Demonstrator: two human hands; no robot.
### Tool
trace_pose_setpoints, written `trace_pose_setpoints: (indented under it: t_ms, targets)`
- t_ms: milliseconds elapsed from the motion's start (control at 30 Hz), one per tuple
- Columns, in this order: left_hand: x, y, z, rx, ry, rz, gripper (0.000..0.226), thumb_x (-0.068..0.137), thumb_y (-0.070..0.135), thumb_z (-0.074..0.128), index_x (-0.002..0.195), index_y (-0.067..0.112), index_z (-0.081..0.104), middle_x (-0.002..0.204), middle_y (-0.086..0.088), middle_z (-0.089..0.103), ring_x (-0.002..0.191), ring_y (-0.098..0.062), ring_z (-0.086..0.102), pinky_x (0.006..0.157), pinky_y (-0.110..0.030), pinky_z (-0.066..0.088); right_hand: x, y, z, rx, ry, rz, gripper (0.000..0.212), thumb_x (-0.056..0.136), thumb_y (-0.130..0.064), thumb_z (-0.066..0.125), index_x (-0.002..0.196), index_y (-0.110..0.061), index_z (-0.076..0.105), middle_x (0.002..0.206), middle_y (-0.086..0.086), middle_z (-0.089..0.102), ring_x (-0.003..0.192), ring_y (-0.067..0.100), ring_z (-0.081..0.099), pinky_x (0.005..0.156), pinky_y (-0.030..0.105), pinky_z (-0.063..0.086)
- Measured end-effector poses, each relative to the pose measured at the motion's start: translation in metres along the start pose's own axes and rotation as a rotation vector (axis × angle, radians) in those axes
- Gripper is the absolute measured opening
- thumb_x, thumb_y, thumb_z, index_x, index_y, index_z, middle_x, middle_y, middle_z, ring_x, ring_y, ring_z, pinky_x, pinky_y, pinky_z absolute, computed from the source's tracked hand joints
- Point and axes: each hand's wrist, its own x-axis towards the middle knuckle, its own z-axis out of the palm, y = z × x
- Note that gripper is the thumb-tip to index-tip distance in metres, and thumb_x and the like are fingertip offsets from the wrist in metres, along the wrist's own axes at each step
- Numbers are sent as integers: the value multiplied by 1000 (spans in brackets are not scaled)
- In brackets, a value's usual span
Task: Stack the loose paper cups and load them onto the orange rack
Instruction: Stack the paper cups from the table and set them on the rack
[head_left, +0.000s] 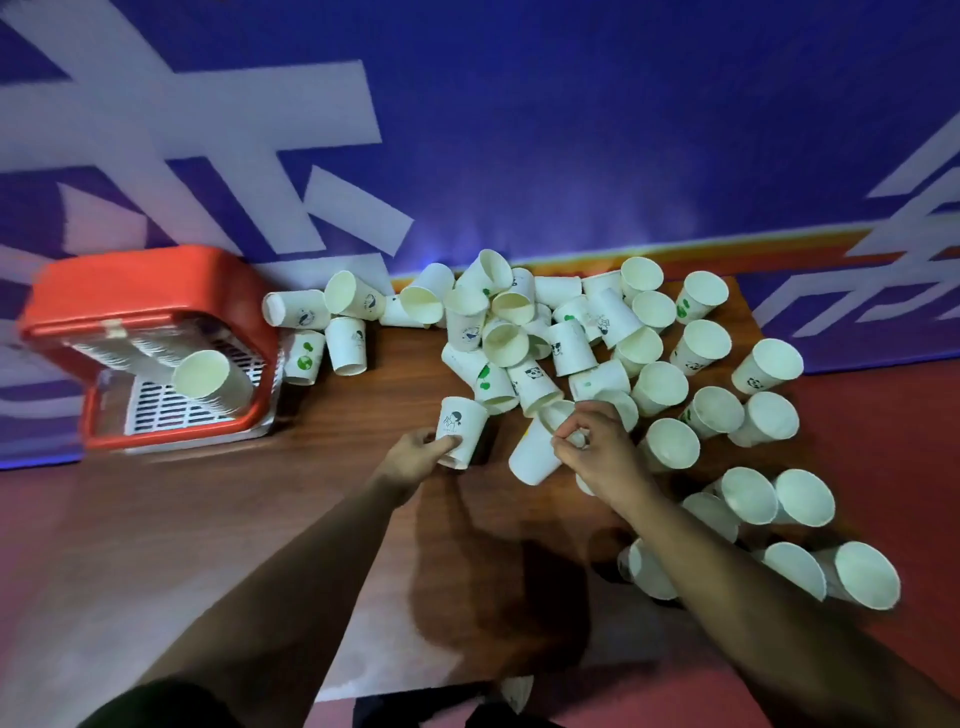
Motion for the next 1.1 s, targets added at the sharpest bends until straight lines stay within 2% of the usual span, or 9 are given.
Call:
trace_pose_setpoints:
  t_ms: [133,267,333,400,533,633,767,933,1100]
  targets:
    - [-31,2,-55,-132,-80,42,60,80,17,78,132,3,52,117,-15,68,109,-30,66,103,-47,49,14,-46,30,-32,-52,-41,9,75,-11,71,70,-14,63,94,-4,57,92,4,51,71,4,34]
    - [-55,3,-116,-116,-202,129,99,74,13,83,146,49,27,134,-8,56,124,-26,57,104,-45,48,18,-104,76,14,-133,-136,8,76,-8,69,72,-11,63,82,-3,58,80,8,52,67,16,37]
    - [-67,1,-146,-141,-217,165,97,73,12,81,146,50,28,137,-5,56,124,-22,58,99,-41,51,16,-134,102,4,-225,-120,7,78,-14,68,74,-16,63,78,-5,58,71,8,51,57,14,36]
    - [-79,1,-171,-188,-178,204,89,74,10,77,147,36,32,134,-10,59,118,-21,62,89,-38,54,14,-159,127,12,-276,-133,8,79,-16,68,74,-19,64,73,-8,57,65,6,48,54,17,35]
    - [-99,0,-227,-308,-87,316,65,80,14,70,137,21,40,124,-14,62,110,-23,62,82,-37,54,8,-207,180,24,-323,-184,13,79,-20,72,71,-27,65,89,-10,61,80,2,53,67,15,35]
    - [-106,4,-268,-368,-4,355,51,82,21,69,127,22,46,110,-8,70,100,-20,66,79,-35,55,7,-236,211,53,-320,-207,10,79,-18,73,72,-20,67,98,-2,62,88,5,55,73,18,36]
    - [-100,11,-320,-327,154,467,59,80,24,74,130,21,43,120,-13,65,106,-24,65,83,-38,56,11,-263,235,69,-293,-173,7,81,-18,72,76,-19,67,99,-5,59,89,4,55,70,8,37]
    - [-81,23,-349,-129,323,599,67,79,33,79,132,50,42,135,13,54,124,-6,53,100,-26,47,14,-271,244,55,-184,-98,7,83,-25,73,78,-22,67,100,-7,56,87,5,53,70,15,37]
    - [-55,25,-351,121,371,687,73,79,24,80,140,28,40,138,5,48,124,-9,50,103,-33,47,14,-267,238,-1,-153,-34,7,84,-31,71,82,-25,68,108,-3,57,92,12,55,65,19,37]
